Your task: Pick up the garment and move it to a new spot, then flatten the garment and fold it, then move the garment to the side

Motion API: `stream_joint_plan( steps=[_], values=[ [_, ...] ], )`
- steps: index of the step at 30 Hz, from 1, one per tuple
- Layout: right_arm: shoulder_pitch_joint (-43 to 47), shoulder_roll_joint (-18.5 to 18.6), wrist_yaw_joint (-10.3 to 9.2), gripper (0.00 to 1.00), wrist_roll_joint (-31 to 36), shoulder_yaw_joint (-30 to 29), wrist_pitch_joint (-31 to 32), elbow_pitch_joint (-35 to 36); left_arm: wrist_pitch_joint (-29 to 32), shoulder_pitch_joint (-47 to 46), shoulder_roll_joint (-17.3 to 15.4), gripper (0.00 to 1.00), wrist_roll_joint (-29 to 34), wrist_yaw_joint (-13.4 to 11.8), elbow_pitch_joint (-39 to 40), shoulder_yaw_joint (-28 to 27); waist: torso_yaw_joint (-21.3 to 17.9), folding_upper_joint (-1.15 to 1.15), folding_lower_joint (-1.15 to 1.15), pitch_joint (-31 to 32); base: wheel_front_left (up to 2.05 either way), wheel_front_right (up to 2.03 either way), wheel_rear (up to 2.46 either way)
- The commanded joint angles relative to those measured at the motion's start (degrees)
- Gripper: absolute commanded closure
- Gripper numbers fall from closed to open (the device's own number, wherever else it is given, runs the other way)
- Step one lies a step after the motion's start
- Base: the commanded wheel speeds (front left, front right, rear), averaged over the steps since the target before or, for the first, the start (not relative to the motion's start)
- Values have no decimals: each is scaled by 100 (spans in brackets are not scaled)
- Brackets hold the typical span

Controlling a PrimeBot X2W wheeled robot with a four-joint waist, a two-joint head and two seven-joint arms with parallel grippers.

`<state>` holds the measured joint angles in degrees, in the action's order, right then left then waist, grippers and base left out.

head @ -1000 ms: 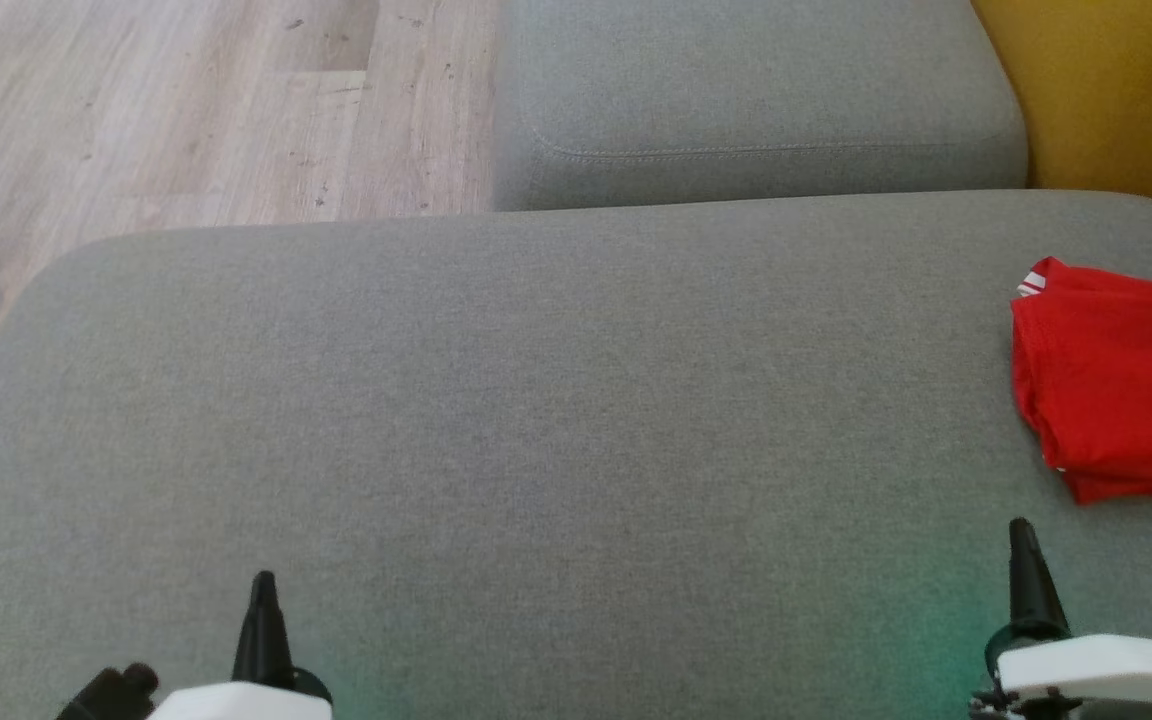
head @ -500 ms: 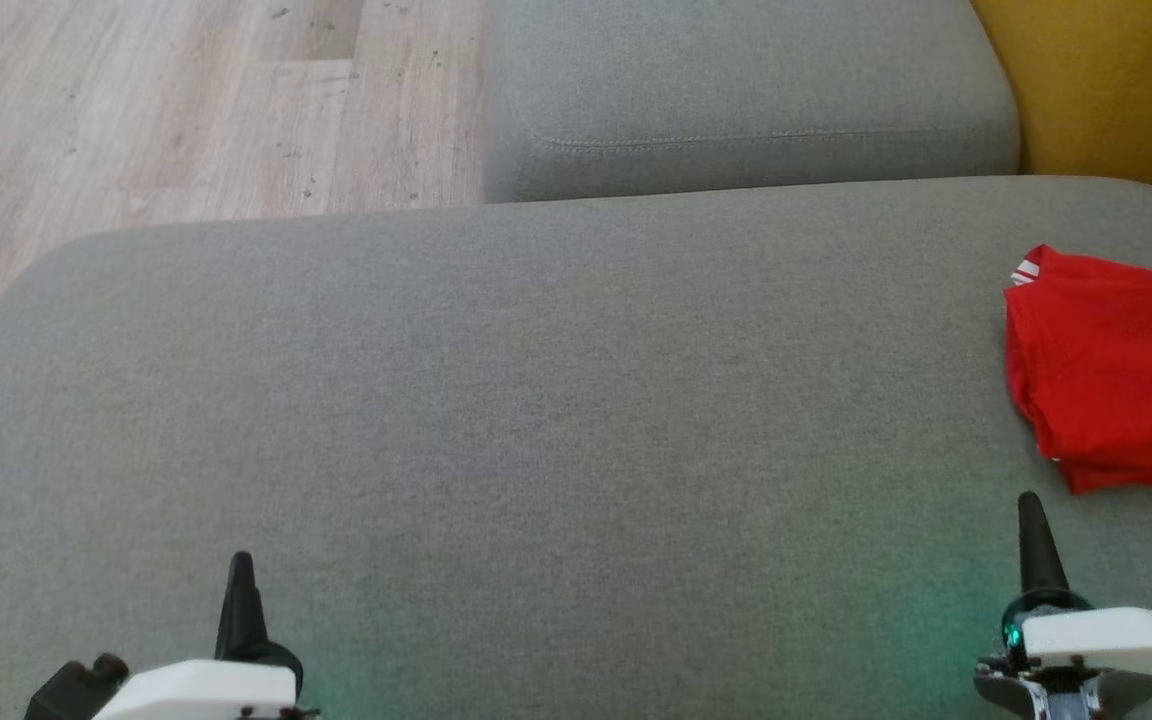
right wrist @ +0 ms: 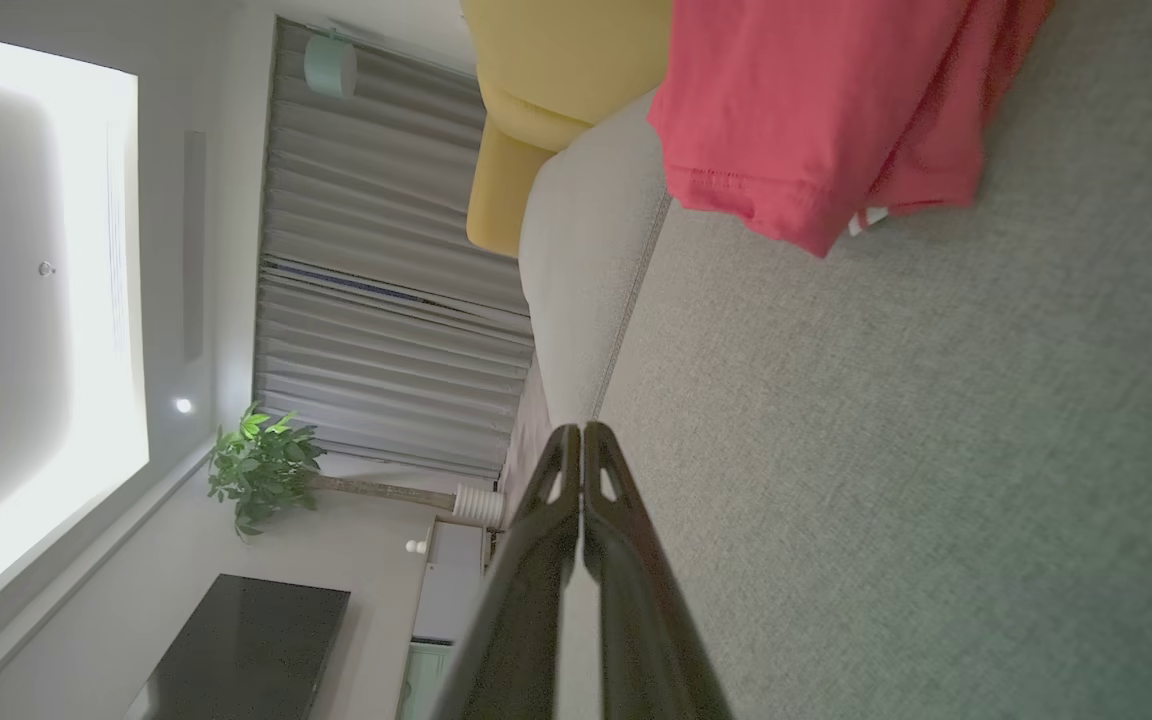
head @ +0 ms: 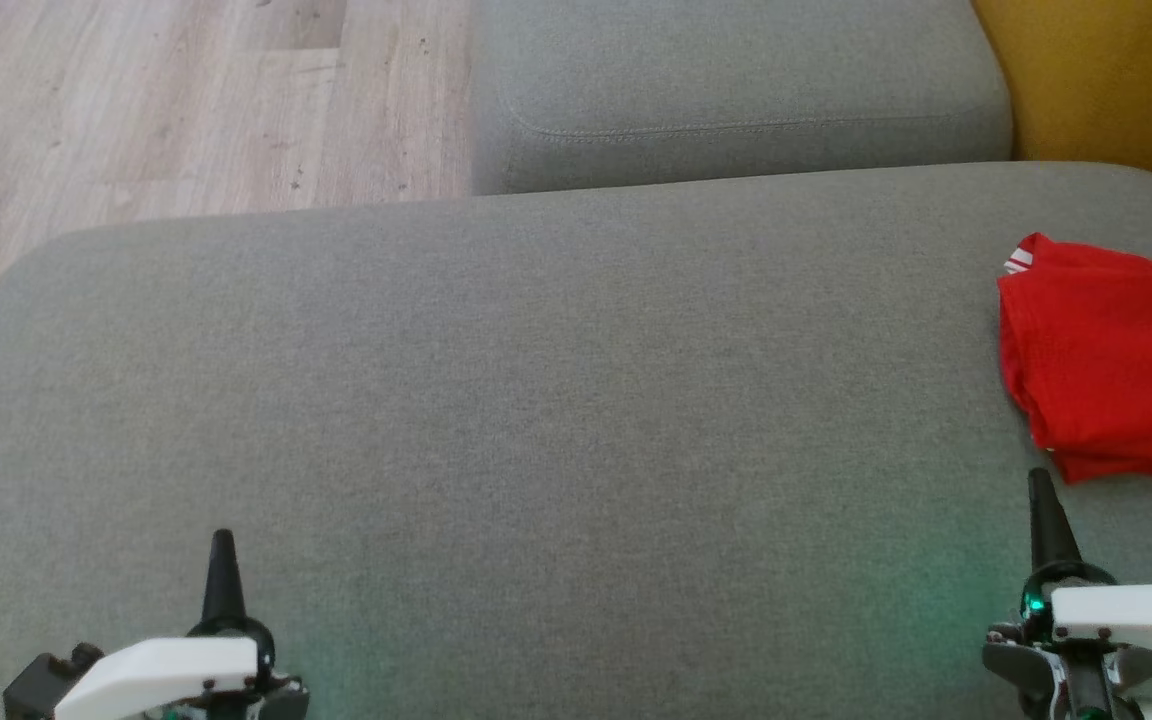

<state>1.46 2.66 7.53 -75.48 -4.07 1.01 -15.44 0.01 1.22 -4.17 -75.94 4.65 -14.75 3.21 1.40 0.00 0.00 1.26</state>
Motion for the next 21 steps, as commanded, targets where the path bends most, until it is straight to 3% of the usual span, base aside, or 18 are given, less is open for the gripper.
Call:
stream_joint_plan(
  steps=[1,21],
  values=[
    [-305,107,-3,100,-149,61,35,184,33,-351,-58,100,-134,53,138,-249,-5,0,0,-5,0,0,0],
    [-664,105,-4,100,-1438,-93,372,155,373,-647,-45,100,-1481,237,93,-639,-113,0,0,-116,0,0,0]
  ],
)
